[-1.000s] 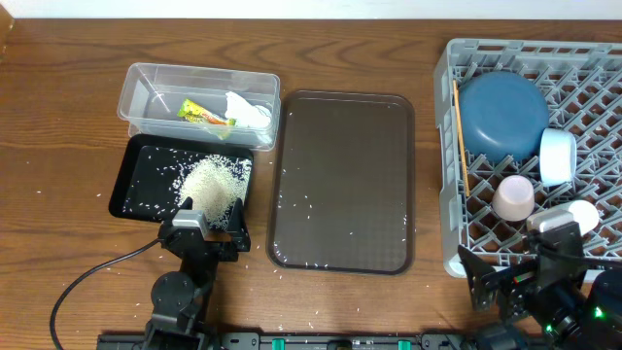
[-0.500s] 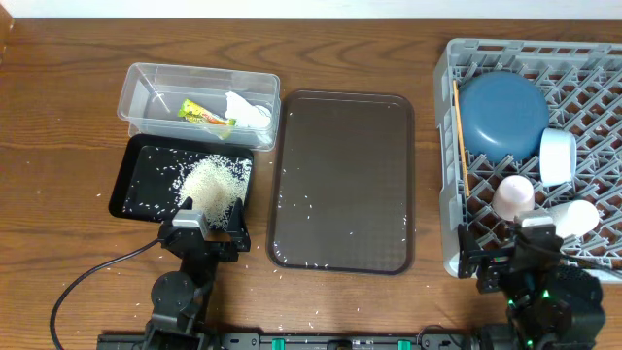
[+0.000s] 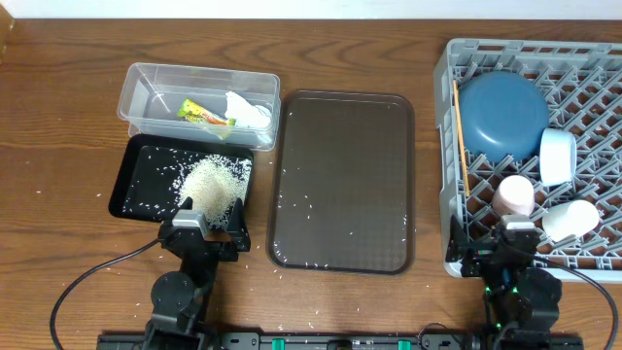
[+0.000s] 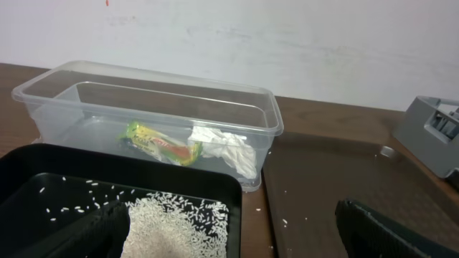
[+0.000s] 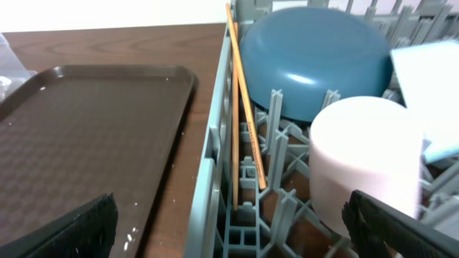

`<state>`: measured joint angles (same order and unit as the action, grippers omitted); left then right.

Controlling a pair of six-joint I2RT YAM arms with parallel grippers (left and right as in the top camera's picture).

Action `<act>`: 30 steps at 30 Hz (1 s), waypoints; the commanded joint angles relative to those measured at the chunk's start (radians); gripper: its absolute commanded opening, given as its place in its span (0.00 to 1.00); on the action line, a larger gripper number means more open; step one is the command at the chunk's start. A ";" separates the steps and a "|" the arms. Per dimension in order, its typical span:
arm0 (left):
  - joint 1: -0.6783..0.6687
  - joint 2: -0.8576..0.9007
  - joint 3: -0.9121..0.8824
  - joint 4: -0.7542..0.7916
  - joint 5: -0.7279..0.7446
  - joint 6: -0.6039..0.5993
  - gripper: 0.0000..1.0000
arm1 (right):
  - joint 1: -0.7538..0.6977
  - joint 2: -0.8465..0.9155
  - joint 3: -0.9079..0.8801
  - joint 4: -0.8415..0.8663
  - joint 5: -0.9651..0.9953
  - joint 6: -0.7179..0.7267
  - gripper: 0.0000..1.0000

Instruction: Sort waste into correct bins and load items into the dishwasher rack

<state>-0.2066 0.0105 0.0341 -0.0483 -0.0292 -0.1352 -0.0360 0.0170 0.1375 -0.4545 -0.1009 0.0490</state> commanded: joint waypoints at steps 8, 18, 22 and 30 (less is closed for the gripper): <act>-0.002 -0.006 -0.030 -0.021 -0.005 -0.009 0.94 | -0.006 -0.011 -0.058 0.202 -0.008 0.015 0.99; -0.002 -0.006 -0.030 -0.021 -0.005 -0.009 0.94 | -0.006 -0.011 -0.132 0.392 -0.008 0.017 0.99; -0.002 -0.006 -0.030 -0.021 -0.005 -0.009 0.94 | -0.006 -0.011 -0.132 0.391 -0.008 0.017 0.99; -0.002 -0.006 -0.030 -0.021 -0.005 -0.009 0.94 | -0.006 -0.011 -0.132 0.391 -0.008 0.017 0.99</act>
<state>-0.2066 0.0101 0.0341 -0.0483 -0.0292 -0.1352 -0.0360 0.0120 0.0097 -0.0647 -0.1017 0.0494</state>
